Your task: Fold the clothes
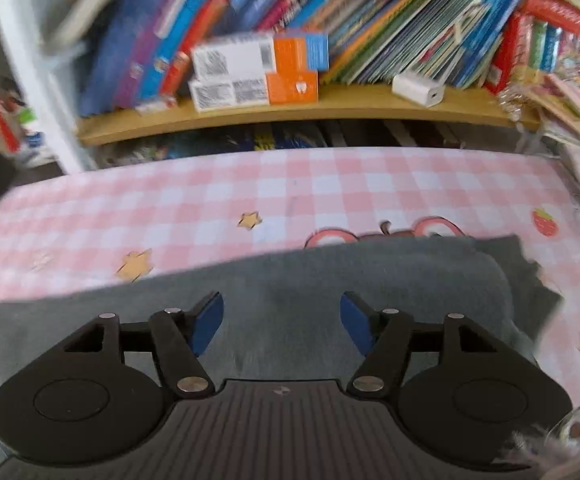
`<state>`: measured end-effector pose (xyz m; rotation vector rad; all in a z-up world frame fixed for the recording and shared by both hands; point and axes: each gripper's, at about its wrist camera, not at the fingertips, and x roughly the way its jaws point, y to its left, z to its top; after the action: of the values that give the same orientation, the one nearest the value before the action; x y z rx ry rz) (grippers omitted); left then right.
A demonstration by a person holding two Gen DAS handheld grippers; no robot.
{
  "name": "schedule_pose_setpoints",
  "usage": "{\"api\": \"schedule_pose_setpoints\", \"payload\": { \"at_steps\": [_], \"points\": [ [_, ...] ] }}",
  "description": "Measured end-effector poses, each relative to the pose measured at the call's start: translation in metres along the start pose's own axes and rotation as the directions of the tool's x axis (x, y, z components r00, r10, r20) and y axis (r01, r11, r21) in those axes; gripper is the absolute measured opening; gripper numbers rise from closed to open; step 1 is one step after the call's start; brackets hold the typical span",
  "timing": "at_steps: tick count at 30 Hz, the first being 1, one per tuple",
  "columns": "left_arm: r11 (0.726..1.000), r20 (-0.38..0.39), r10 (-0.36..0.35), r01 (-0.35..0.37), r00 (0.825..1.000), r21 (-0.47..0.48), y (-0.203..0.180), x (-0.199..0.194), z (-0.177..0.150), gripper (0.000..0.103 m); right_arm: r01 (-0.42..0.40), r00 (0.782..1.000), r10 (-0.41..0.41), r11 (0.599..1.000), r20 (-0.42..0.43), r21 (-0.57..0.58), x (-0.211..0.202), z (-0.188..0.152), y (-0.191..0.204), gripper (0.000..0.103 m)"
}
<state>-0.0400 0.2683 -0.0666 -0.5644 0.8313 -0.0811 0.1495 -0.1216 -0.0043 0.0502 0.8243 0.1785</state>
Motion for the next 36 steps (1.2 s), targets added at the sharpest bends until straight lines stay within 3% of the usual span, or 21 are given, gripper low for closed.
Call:
{"api": "schedule_pose_setpoints", "payload": {
  "at_steps": [5,9,16,22,36],
  "points": [
    [0.998,-0.024,-0.028,0.029,0.999,0.053,-0.01,0.005,0.001,0.005,0.059,0.998,-0.059,0.998,0.019,-0.003,-0.075,-0.063,-0.033,0.064],
    [0.994,-0.044,-0.049,0.053,0.998,0.094,-0.018,0.009,0.001,0.005,0.167,0.986,-0.164,0.976,-0.029,0.137,-0.12,-0.114,-0.084,0.062],
    [0.996,-0.059,-0.045,0.049,0.997,0.072,-0.014,0.022,0.014,0.004,0.274,0.961,-0.253,0.919,-0.11,0.282,-0.139,-0.171,-0.126,0.049],
    [0.999,-0.044,-0.023,0.024,0.999,0.025,-0.004,0.04,0.037,0.005,0.28,0.959,-0.259,0.925,-0.112,0.257,-0.12,-0.159,-0.135,0.048],
    [0.984,0.016,0.104,-0.105,0.994,0.147,-0.024,0.095,0.105,0.005,0.242,0.968,-0.23,0.96,-0.097,0.138,-0.071,-0.12,-0.109,0.058]
  ]
}}
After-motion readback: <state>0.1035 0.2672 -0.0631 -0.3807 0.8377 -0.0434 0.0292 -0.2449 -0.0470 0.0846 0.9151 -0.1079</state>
